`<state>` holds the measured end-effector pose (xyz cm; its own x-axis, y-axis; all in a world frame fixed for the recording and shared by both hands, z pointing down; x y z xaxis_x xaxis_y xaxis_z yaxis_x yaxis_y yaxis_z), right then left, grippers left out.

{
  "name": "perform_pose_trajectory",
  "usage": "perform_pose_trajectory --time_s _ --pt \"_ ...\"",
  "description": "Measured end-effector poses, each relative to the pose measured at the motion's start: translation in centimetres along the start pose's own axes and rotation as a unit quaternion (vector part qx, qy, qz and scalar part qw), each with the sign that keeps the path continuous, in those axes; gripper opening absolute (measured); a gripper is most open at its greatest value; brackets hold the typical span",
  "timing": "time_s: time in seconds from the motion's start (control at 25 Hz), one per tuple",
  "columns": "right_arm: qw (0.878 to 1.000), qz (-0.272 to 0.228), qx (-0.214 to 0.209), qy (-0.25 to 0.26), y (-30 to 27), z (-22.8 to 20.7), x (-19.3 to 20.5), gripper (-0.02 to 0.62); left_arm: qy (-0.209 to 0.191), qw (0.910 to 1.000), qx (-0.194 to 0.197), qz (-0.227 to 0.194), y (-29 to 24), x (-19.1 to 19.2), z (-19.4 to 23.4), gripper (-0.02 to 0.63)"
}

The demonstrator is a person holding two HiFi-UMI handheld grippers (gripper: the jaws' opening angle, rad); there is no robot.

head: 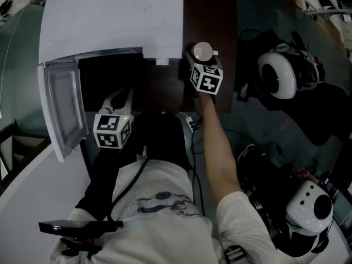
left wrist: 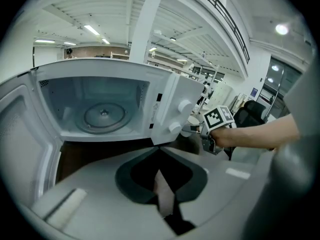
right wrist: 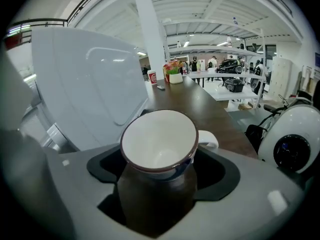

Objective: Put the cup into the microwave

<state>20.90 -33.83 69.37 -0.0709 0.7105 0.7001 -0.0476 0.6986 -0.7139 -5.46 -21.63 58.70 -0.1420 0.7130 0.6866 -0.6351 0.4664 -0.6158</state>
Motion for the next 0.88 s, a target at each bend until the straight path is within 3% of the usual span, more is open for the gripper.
perform_pose_trajectory --time_s 0.2,0.88 --pt "1.0 -0.011 0.011 0.001 -0.9 -0.2 -0.1 0.407 0.002 1.0 -0.005 0.007 0.3 0.4 0.2 -0.002" --pt "0.997 -0.05 -0.032 0.049 3.3 0.8 1.8 0.405 -0.005 0.9998 -0.001 0.021 0.9 2.2 0.3 -0.002"
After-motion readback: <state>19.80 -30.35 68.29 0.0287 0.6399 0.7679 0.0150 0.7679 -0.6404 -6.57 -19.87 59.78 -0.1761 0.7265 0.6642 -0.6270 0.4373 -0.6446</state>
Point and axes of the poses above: the fingertips, and each gripper's own axes: y backward along the fingers, z to its left, x out of its underside, the point moved 3 cm from there along y, backward along the fingers, and after that the axes turned 14 degrees about x, right-handed, at the moved point
